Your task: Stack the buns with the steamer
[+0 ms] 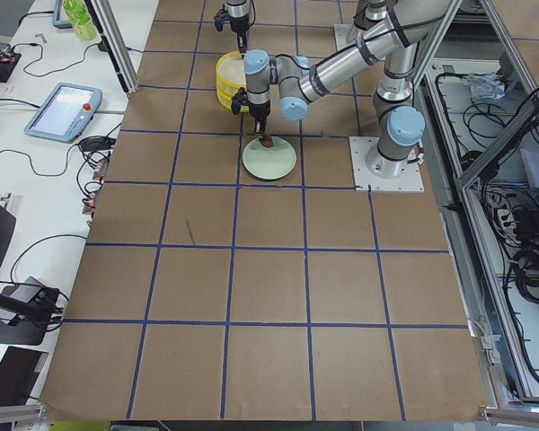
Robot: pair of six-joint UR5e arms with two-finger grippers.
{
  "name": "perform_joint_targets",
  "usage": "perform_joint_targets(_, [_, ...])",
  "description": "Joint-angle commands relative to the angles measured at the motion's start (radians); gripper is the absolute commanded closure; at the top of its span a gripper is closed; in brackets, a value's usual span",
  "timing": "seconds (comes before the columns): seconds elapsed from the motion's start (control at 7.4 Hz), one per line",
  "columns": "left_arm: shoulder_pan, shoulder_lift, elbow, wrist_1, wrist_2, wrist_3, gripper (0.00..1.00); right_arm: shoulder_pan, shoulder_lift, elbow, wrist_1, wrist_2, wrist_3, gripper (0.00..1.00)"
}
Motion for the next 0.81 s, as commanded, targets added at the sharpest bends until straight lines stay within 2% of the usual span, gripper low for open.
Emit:
perform_joint_targets(0.0, [-0.021, 0.017, 0.105, -0.093, -0.018, -0.065, 0.82, 0.002, -0.007, -0.003, 0.001, 0.000, 0.006, 0.72])
perform_joint_targets(0.14, [-0.036, 0.028, 0.177, -0.159, -0.074, -0.087, 0.82, 0.003, -0.008, -0.001, 0.001, -0.006, 0.004, 0.50])
perform_joint_targets(0.27, [-0.046, 0.028, 0.244, -0.206, -0.115, -0.095, 0.83, 0.003, -0.007, 0.000, 0.003, -0.009, 0.003, 0.00])
perform_joint_targets(0.54, [-0.058, 0.027, 0.326, -0.241, -0.186, -0.136, 0.87, 0.000, -0.008, -0.017, 0.008, -0.008, -0.002, 0.00])
perform_joint_targets(0.68, [-0.076, 0.027, 0.346, -0.243, -0.214, -0.171, 0.88, -0.032, -0.036, -0.065, 0.062, -0.009, -0.011, 0.00])
